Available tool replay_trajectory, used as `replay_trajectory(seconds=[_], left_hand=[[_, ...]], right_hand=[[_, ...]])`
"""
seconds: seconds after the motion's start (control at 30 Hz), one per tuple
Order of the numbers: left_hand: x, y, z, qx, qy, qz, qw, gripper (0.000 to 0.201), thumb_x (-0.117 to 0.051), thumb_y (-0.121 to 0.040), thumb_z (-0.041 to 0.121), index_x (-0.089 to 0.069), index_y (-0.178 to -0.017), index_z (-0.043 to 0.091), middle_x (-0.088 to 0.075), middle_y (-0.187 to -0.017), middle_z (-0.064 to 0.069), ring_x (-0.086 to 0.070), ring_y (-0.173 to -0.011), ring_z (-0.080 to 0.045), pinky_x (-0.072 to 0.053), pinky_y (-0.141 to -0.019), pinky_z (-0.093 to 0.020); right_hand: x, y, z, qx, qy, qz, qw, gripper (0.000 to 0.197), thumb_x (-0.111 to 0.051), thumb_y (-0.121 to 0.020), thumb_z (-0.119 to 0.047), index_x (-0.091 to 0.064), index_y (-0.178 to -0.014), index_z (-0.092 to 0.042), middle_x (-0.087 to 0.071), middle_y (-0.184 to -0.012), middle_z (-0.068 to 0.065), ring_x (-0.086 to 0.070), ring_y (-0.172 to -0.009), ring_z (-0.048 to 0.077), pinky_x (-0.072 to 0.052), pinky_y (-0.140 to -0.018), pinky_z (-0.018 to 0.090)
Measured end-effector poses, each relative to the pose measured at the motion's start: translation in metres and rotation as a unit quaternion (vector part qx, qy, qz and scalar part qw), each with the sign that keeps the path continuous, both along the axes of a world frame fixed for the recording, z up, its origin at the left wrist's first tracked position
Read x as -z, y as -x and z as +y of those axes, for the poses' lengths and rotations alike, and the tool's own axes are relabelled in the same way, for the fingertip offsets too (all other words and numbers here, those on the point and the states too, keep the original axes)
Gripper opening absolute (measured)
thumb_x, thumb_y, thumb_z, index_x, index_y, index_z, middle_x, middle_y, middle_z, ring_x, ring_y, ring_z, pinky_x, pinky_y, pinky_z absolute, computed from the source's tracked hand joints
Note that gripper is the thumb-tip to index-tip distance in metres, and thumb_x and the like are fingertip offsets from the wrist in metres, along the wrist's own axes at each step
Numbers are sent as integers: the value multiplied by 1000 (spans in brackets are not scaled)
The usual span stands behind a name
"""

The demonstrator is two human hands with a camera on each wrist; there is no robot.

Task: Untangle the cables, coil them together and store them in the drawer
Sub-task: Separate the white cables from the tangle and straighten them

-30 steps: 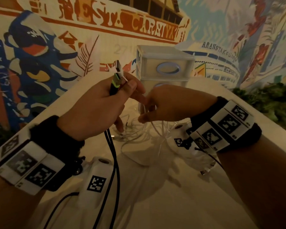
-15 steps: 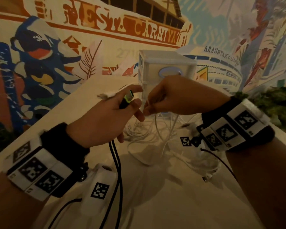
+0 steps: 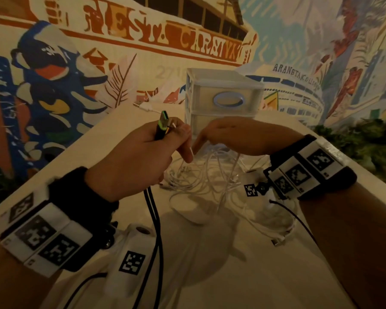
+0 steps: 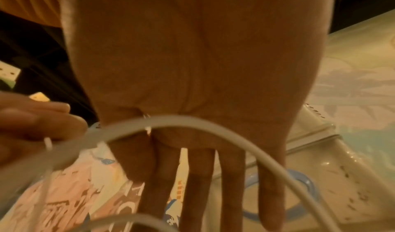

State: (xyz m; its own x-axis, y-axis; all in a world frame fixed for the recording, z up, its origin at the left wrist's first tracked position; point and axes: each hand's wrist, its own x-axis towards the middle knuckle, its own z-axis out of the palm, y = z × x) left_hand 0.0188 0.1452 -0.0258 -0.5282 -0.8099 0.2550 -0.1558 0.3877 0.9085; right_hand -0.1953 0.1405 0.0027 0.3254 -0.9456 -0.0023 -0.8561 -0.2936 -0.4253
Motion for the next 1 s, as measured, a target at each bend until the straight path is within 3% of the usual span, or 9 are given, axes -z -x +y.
replay_trajectory(seconds=[0.07, 0.13, 0.23, 0.37, 0.43, 0.53, 0.63, 0.73, 1.0], left_hand=[[1, -1, -1, 2, -11, 7, 1000, 39, -44, -102, 37, -62, -79, 11, -63, -94, -31, -25, -40, -15, -25, -42, -29], [1, -2, -3, -2, -7, 7, 1000, 39, -45, -101, 39, -63, -76, 15, -60, -94, -36, -24, -41, -16, -24, -41, -26], [1, -2, -4, -26, 6, -4, 1000, 38, -45, -101, 42, -64, -76, 20, -57, -94, -41, -24, -43, -19, -25, -41, -24], [1, -3, -5, -55, -4, 8, 998, 36, -43, -103, 37, -61, -78, 18, -67, -96, -25, -25, -41, -13, -25, -40, -22], [0, -2, -4, -67, -11, 12, 998, 34, -43, -103, 36, -60, -82, 15, -71, -93, -15, -25, -40, -11, -26, -40, -22], [-2, -2, -2, -78, -24, 23, 996, 32, -42, -104, 34, -57, -87, 10, -73, -90, -8, -24, -40, -10, -23, -42, -22], [-4, -1, 0, -90, -23, 29, 995, 33, -43, -104, 35, -56, -86, 11, -73, -88, -9, -23, -40, -11, -23, -44, -24], [-5, -1, 0, -105, -21, 32, 994, 33, -42, -104, 35, -56, -86, 10, -73, -88, -8, -24, -40, -11, -24, -44, -24], [-5, -3, -6, -133, 36, 5, 990, 37, -42, -103, 42, -63, -85, 16, -73, -81, -6, -35, -39, -7, -32, -47, -24]], right_hand=[[5, 1, -3, 34, -25, 80, 996, 35, -44, -103, -47, -77, -104, -36, -68, -113, -15, -59, -102, 2, -42, -98, 28], [9, 0, -5, 48, -44, 129, 989, 36, -46, -101, -55, -76, -105, -37, -70, -106, -15, -60, -94, 1, -44, -93, 27], [10, 3, -5, 49, -62, 136, 988, 24, -55, -98, -40, -72, -115, -38, -69, -118, -14, -61, -112, 8, -46, -100, 28], [11, 11, -6, 54, -93, 182, 977, 45, -67, -89, -26, -60, -132, -39, -61, -136, -13, -58, -122, 11, -47, -106, 37], [15, 14, -9, 55, -91, 205, 973, 49, -73, -86, -29, -60, -133, -39, -62, -133, -14, -59, -117, 11, -49, -103, 37], [22, 15, -13, 53, -65, 230, 970, 38, -74, -86, -32, -68, -123, -37, -66, -114, -15, -60, -98, 8, -47, -84, 28], [22, 18, -13, 44, -29, 204, 978, 22, -70, -93, -37, -75, -113, -31, -70, -90, -20, -62, -78, -1, -45, -71, 21], [14, 22, -10, 58, 4, 127, 990, 17, -70, -94, -35, -78, -106, -26, -73, -80, -17, -69, -76, -1, -49, -69, 19], [-1, 32, -6, 98, 49, -16, 994, 17, -67, -96, -27, -81, -94, -18, -79, -81, -5, -74, -75, 3, -56, -88, 29]])
